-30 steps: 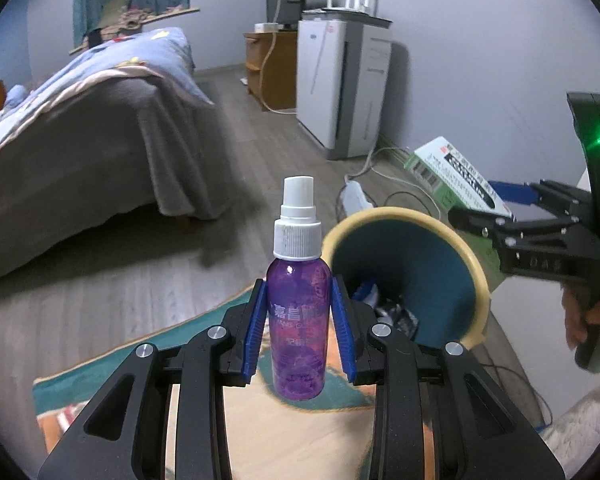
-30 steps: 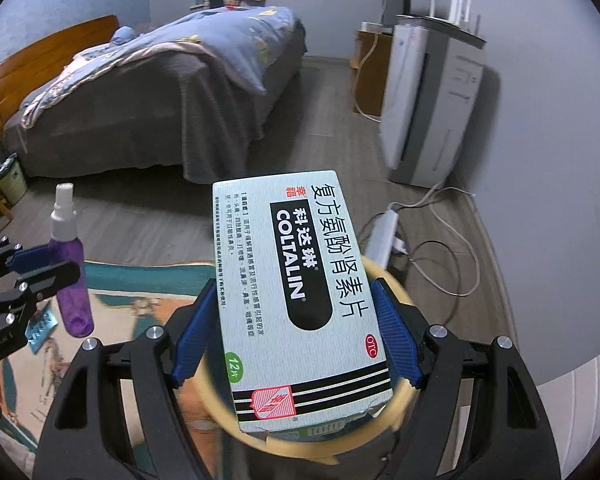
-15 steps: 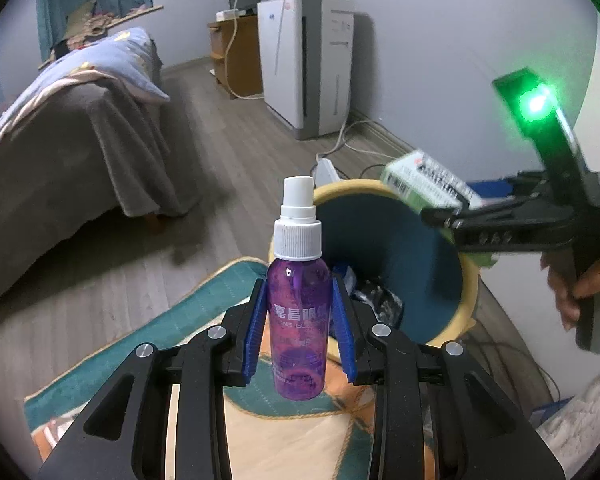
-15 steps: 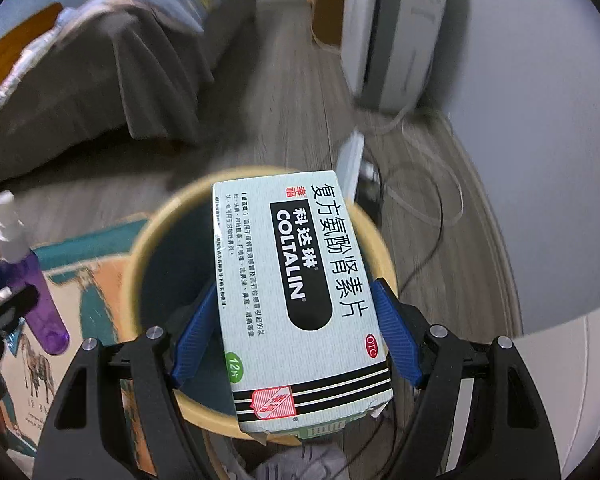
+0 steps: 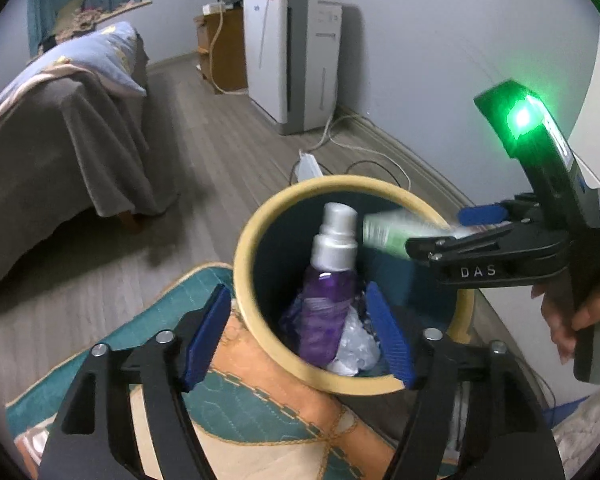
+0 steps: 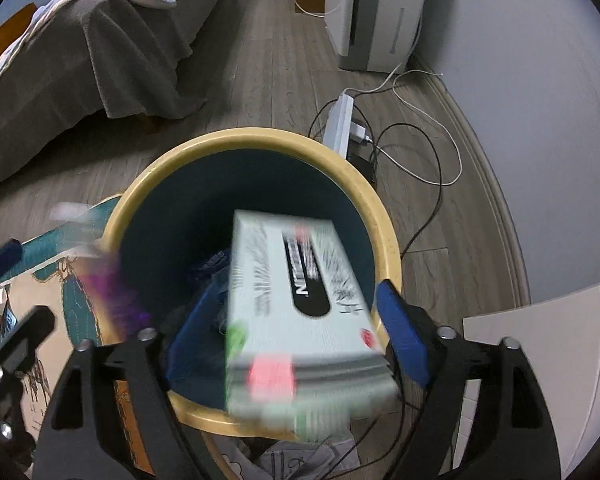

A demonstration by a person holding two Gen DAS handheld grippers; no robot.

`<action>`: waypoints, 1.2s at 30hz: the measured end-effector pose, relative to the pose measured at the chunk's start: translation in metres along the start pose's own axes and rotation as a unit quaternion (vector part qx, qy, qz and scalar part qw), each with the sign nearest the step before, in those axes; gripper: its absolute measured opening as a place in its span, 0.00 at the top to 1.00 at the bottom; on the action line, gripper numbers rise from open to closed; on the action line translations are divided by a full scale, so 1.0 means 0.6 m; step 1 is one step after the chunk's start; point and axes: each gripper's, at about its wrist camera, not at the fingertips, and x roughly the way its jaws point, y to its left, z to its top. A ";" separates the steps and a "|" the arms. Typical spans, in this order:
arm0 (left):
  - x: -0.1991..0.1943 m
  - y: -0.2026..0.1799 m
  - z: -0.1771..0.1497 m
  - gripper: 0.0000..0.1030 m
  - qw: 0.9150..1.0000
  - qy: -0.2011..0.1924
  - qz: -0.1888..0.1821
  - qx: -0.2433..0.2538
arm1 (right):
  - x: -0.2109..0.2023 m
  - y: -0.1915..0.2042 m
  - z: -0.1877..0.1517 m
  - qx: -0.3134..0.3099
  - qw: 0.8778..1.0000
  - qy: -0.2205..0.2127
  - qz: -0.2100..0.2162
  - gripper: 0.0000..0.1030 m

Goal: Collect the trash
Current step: 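Move both open grippers back over the cushion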

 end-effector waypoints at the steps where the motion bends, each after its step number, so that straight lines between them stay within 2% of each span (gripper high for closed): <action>1: -0.004 0.004 0.000 0.28 1.000 0.000 0.007 0.000 | -0.001 0.000 0.001 0.001 1.000 0.000 -0.002 0.21; 6: -0.023 0.019 -0.010 0.16 1.000 -0.003 0.019 0.001 | -0.016 0.005 0.006 0.004 1.000 -0.010 -0.005 0.15; 14: -0.087 0.062 -0.048 0.09 0.999 -0.004 0.054 0.004 | -0.056 0.051 0.020 0.005 0.999 -0.034 0.012 0.05; 19: -0.138 0.106 -0.081 0.08 0.997 -0.003 0.072 -0.003 | -0.075 0.128 0.020 -0.034 0.998 -0.044 0.022 0.05; 24: -0.189 0.181 -0.126 0.08 0.994 0.000 0.100 -0.042 | -0.083 0.218 0.017 -0.070 0.996 -0.052 0.030 0.05; 30: -0.249 0.272 -0.181 0.08 0.986 0.003 0.140 -0.089 | -0.082 0.333 0.003 -0.111 0.991 -0.049 0.048 0.05; 36: -0.285 0.353 -0.242 0.08 0.975 0.022 0.176 -0.133 | -0.069 0.448 -0.025 -0.160 0.985 -0.043 0.057 0.05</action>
